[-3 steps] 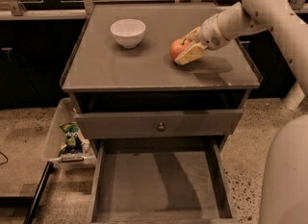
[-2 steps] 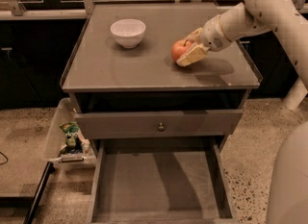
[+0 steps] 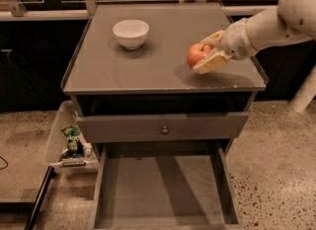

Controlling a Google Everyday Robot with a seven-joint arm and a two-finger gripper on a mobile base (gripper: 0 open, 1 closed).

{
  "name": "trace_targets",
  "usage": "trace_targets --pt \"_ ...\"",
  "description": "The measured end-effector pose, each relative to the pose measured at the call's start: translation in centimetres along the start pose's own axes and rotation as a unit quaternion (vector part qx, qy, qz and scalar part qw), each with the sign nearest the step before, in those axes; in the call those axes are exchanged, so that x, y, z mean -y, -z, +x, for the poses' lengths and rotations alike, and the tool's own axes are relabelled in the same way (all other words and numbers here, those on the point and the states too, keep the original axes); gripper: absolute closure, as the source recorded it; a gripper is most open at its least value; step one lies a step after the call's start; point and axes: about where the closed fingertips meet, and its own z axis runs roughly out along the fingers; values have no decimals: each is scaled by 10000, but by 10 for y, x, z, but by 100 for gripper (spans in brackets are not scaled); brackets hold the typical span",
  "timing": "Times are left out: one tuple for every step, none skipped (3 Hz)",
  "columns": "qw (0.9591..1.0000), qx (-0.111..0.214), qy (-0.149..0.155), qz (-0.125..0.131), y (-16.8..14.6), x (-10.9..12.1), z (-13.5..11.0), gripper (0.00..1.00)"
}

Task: Place apple into middle drawer

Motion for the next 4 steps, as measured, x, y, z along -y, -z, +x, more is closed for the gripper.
trace_targets --pt "9996 55 -41 262 32 -41 7 100" --pt "9991 -91 -284 307 49 -98 35 100" --pt "9991 -90 -283 308 49 -97 35 100" --pt "9991 -145 -341 223 29 -93 38 100"
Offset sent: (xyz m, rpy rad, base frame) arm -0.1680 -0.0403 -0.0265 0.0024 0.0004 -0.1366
